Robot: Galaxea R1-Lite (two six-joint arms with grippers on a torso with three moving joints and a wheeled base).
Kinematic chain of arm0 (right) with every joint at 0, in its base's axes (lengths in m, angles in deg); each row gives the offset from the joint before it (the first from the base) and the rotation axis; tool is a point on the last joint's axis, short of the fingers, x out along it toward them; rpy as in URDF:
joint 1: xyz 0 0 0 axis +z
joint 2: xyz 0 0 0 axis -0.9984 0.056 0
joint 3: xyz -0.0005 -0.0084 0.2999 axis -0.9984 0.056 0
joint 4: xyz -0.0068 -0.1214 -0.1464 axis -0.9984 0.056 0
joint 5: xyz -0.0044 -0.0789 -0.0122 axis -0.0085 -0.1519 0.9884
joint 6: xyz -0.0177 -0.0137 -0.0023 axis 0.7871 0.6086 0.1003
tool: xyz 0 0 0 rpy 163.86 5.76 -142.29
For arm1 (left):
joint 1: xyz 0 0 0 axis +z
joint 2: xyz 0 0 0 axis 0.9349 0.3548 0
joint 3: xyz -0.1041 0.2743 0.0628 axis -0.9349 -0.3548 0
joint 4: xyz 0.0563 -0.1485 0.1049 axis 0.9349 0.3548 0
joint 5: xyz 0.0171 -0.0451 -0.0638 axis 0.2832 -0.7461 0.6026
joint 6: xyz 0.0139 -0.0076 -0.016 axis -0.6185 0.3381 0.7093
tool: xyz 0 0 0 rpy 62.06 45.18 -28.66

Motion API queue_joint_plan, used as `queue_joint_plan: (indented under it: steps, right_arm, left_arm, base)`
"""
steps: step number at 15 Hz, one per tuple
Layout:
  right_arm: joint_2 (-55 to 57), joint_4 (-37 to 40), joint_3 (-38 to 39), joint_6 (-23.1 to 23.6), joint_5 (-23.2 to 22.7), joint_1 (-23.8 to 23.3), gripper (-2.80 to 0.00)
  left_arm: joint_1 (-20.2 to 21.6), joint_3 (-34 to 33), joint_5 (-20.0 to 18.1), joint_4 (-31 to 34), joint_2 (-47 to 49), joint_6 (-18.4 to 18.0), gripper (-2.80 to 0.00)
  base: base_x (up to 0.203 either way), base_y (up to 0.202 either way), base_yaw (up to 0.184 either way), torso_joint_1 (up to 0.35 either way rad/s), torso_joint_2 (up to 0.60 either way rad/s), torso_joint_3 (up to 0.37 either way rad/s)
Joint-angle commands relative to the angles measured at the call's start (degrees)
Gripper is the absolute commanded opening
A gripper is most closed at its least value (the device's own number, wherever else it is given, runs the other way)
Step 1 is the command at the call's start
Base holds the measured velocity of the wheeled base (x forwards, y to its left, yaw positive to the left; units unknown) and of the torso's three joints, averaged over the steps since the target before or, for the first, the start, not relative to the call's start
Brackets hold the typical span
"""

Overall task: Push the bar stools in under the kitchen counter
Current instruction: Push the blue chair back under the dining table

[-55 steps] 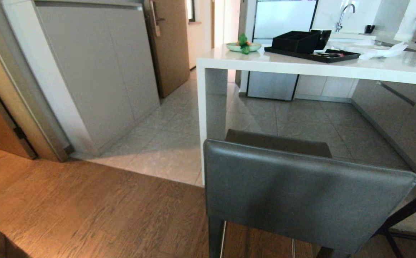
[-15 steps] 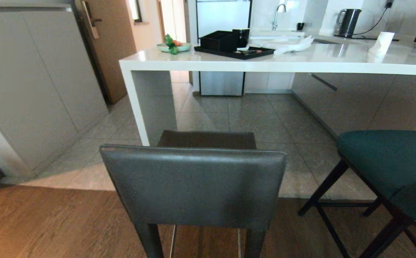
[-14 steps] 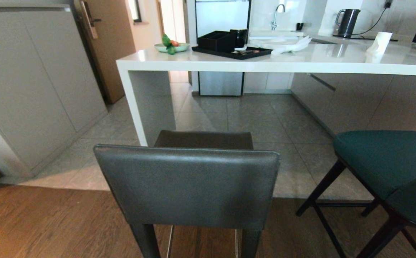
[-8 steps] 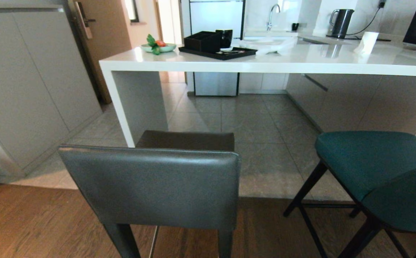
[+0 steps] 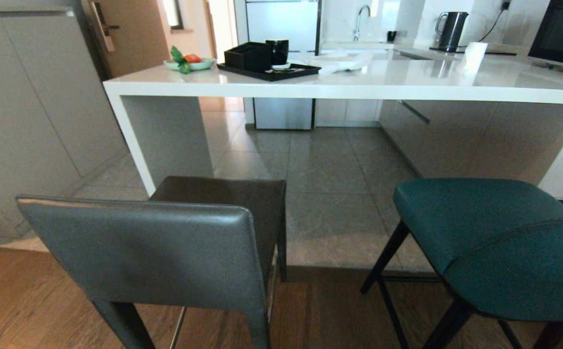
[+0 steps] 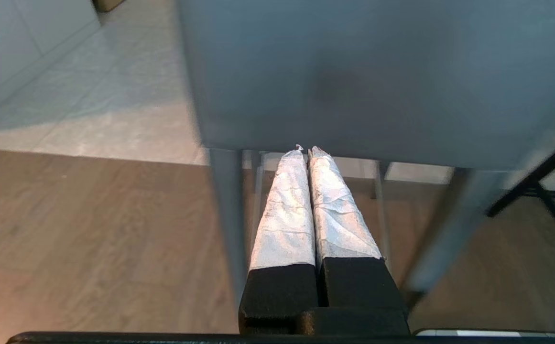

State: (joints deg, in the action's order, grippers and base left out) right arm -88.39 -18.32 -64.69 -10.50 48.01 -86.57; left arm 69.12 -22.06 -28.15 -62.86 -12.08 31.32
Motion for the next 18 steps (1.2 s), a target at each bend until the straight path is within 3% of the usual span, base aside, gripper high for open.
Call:
queue_joint_plan:
  steps: [1,18]
  right_arm:
    - [0.0,0.0,0.0,0.0,0.0,0.0,-2.8]
    - [0.0,0.0,0.0,-0.1,0.0,0.0,-2.8]
  left_arm:
    - [0.0,0.0,0.0,0.0,0.0,0.0,-2.8]
    - [0.0,0.0,0.0,0.0,0.1,0.0,-2.8]
  base:
    - [0.0,-0.202,-0.001,0.006,0.0,0.004]
    - [0.0,-0.194,0.002,0.002,0.0,0.002]
